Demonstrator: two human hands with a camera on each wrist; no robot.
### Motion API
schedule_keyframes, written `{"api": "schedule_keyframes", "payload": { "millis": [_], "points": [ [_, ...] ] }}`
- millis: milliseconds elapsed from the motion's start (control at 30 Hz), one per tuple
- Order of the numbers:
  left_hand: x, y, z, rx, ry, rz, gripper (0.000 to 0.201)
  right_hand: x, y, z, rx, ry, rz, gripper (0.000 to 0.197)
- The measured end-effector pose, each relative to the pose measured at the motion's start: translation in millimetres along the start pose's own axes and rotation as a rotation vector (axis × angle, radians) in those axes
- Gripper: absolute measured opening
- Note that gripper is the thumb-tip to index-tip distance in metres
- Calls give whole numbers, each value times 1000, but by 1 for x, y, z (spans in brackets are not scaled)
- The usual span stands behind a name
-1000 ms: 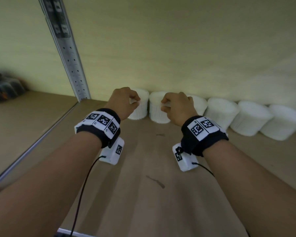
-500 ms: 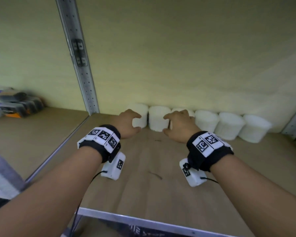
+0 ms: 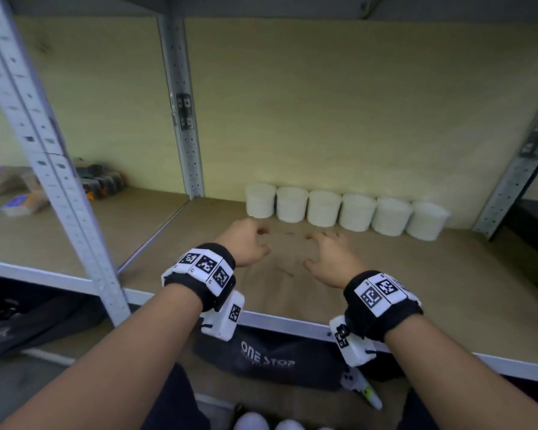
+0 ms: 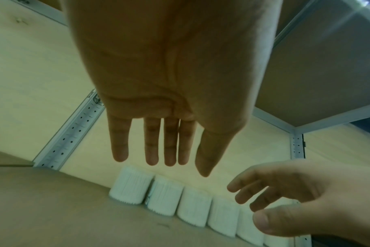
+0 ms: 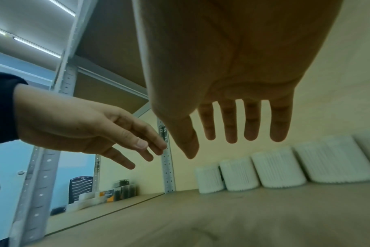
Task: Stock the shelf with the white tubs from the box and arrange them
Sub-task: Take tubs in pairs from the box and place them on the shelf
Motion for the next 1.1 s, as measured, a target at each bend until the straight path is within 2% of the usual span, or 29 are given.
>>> {"api": "schedule_keyframes", "payload": {
  "millis": [300, 467, 767, 933, 1033, 1100],
  "points": [
    [52, 67, 12, -13, 56, 41, 33, 45, 67, 13, -61, 9, 40, 43],
    [104, 93, 25, -55, 92, 156, 23, 93, 101, 21, -109, -4, 114, 31],
    [207, 117, 69, -200, 8, 438, 35, 205, 111, -8, -26, 61, 417, 41],
    [273, 123, 101, -343, 28, 582, 47, 255, 110, -27, -6, 123, 537, 36],
    [315, 127, 112, -338, 23, 654, 57, 289, 112, -41, 6, 201, 619, 43],
    [355, 129, 125, -353, 8, 738, 48, 314, 116, -50, 5, 219, 680, 46]
  ]
}}
Point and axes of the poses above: each hand's wrist, its own y-axis away from the middle knuckle, its own x-axis out of the palm, z = x × y, the point moved 6 cm from there along -y, towards the middle knuckle, and after that the axes turned 4 degrees about z, right-handed, at the moved point
